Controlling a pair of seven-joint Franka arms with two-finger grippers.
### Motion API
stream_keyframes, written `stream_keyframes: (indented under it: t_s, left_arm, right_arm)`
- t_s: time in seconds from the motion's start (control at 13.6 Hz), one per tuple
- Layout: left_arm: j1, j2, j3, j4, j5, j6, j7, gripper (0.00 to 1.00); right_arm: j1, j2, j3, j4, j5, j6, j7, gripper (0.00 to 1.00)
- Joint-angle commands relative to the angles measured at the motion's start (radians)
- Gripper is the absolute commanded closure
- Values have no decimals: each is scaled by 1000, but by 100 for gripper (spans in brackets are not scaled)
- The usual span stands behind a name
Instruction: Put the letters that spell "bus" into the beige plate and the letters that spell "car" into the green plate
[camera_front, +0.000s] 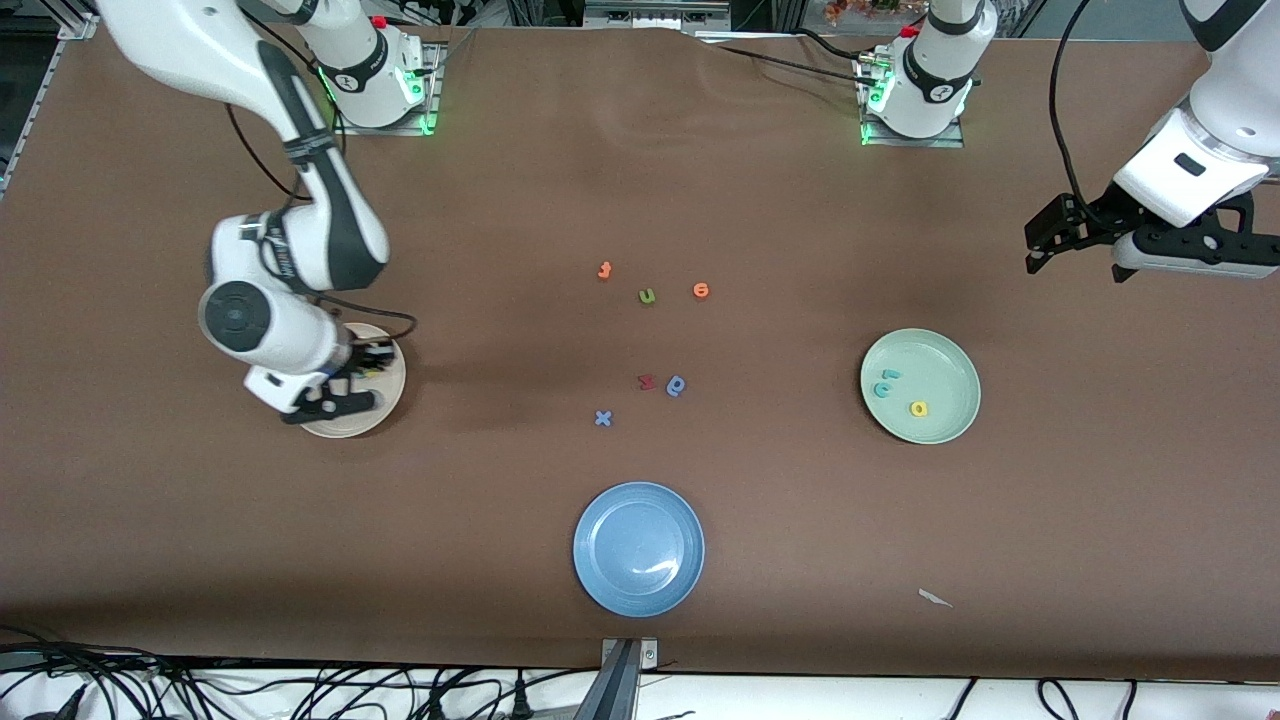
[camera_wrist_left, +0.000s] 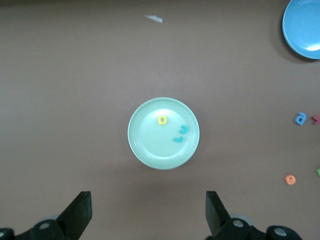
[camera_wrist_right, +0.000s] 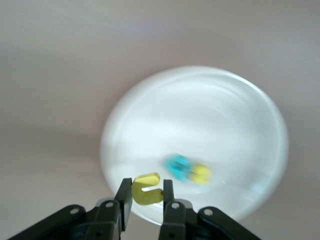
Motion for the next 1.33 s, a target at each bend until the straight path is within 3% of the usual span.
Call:
stream_keyframes:
  t_s: [0.0, 0.07, 0.15, 0.37, 0.74, 1.03, 1.25]
  left_arm:
    - [-50, 78, 23, 170, -23, -157, -13, 0]
    - [-67, 84, 44, 188, -18, -162, -13, 0]
    - [-78, 84, 47, 186, -17, -162, -16, 0]
    - [-73, 84, 52, 183, -7, -157, -36, 0]
    - [-60, 89, 75, 206, -6, -224, -36, 0]
    - [-69, 91, 66, 229, -3, -245, -37, 0]
    - [-76, 92, 61, 245, -6, -245, -39, 0]
  right_arm:
    - [-71, -38, 19, -74, -34, 46, -24, 81]
    - [-74, -32, 21, -74, -25, 66, -11, 50]
    - [-74, -33, 21, -74, -16, 78, 14, 1]
    - [-57, -57, 63, -65, -4, 69, 153, 0]
    - [10, -148, 65, -25, -5, -1, 301, 0]
    - [10, -195, 61, 217, 1, -403, 301, 0]
    - [-14, -229, 56, 323, 6, -564, 293, 0]
